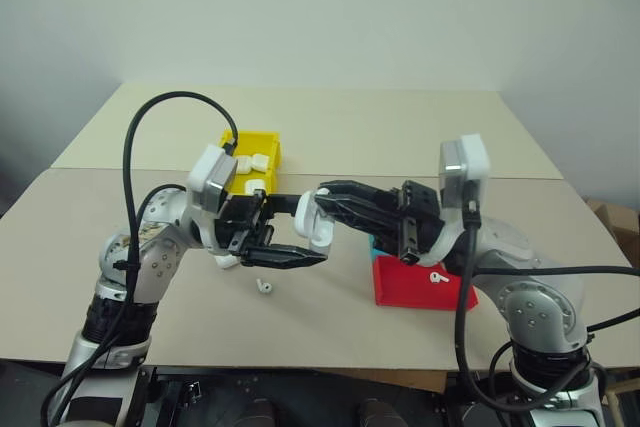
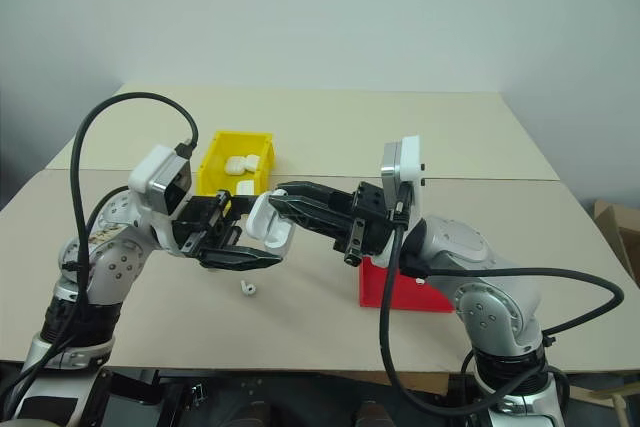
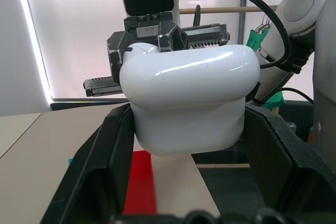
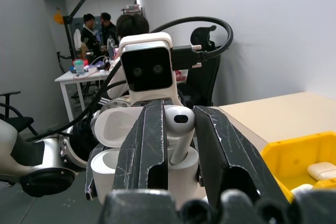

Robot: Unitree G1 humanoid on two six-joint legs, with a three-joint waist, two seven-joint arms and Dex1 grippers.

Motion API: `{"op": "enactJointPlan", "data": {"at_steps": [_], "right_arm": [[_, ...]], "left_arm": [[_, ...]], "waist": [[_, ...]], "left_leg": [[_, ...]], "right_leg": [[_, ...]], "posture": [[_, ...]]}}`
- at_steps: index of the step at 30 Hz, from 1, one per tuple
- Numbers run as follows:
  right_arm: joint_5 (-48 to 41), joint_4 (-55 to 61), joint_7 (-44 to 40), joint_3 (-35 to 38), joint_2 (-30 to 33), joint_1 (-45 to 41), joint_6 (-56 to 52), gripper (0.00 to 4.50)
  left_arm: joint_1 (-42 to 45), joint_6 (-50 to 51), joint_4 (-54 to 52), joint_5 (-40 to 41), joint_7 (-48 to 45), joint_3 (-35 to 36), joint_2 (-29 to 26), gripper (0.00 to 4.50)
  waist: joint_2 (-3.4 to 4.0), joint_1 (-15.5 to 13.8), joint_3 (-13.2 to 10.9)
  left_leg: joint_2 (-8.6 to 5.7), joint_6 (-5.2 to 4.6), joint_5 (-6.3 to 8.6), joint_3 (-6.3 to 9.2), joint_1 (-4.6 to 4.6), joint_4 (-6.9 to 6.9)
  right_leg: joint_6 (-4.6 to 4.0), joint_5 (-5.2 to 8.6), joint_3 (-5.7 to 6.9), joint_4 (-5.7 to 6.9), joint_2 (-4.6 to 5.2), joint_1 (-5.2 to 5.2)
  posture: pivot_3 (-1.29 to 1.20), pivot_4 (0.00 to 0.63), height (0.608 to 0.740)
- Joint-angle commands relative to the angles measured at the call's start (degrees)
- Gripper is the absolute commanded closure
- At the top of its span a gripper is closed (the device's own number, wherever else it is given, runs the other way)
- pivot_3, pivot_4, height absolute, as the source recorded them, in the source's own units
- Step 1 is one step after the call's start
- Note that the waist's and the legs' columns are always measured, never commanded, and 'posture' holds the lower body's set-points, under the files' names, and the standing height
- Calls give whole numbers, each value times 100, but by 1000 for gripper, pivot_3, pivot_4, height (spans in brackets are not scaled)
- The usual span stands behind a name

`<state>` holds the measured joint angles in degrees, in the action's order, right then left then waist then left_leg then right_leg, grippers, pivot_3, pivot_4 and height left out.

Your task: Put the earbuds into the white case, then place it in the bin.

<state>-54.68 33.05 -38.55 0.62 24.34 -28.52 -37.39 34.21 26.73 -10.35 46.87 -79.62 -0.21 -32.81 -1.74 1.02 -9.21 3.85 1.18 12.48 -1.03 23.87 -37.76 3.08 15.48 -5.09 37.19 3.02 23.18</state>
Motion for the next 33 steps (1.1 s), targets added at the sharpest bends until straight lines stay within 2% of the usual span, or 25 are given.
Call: {"op": "enactJointPlan", "data": {"at_steps": [1,10,11,16,21,23,26,28,30,33], "right_arm": [[37,57,-111,27,86,8,107,3165],[67,59,-231,67,109,23,177,106],[61,52,-224,92,105,19,181,45],[-4,-49,-242,485,350,-10,180,45],[304,-567,-734,788,1424,-211,15,45],[968,-999,-1131,469,2097,-416,106,45],[2721,-2023,-2026,-654,3074,-903,941,45],[3376,-2723,-2562,-1158,3231,-1310,1489,423],[4014,-3649,-3070,-1642,3104,-1881,2127,936],[4847,-4890,-3693,-2210,2881,-2512,3126,2059]], "left_arm": [[155,-36,-64,32,28,90,33,1683],[128,-62,-50,-8,55,108,46,1683],[127,-60,-52,-7,55,108,45,1683],[95,-94,-27,-57,31,110,14,1683],[42,-126,-70,-83,73,138,43,1683],[1,-162,-99,-105,114,141,76,1683],[-55,-211,-149,-118,152,144,137,1683],[-76,-226,-173,-129,161,146,164,1683],[-118,-249,-200,-142,153,157,168,1683],[-166,-274,-256,-146,177,176,166,1683]], "waist": [[0,0,0],[0,0,0],[0,0,0],[0,-1,0],[0,-26,-1],[4,-22,-4],[8,-5,-7],[8,26,-7],[13,78,-13],[18,121,-23]], "left_leg": [[0,0,0,0,0,0],[0,0,0,0,0,0],[0,0,0,0,0,0],[0,0,0,0,0,0],[-1,0,0,-2,0,0],[-1,0,0,-2,0,0],[-2,0,0,-5,-1,-1],[0,0,0,-9,-3,0],[0,0,0,-11,-3,1],[-1,0,0,-11,-1,2]], "right_leg": [[0,0,0,0,0,0],[0,0,0,0,0,0],[0,0,0,0,0,0],[0,0,0,0,0,0],[0,0,0,-3,2,-2],[0,0,0,-4,2,-2],[0,0,-2,-5,2,0],[0,0,-4,-5,0,2],[0,0,-7,-5,0,5],[0,0,-8,-5,0,7]], "posture": [[0,150,740],[0,150,740],[0,150,740],[0,150,740],[0,150,740],[0,150,740],[0,150,740],[0,150,740],[0,150,740],[0,150,740]]}}
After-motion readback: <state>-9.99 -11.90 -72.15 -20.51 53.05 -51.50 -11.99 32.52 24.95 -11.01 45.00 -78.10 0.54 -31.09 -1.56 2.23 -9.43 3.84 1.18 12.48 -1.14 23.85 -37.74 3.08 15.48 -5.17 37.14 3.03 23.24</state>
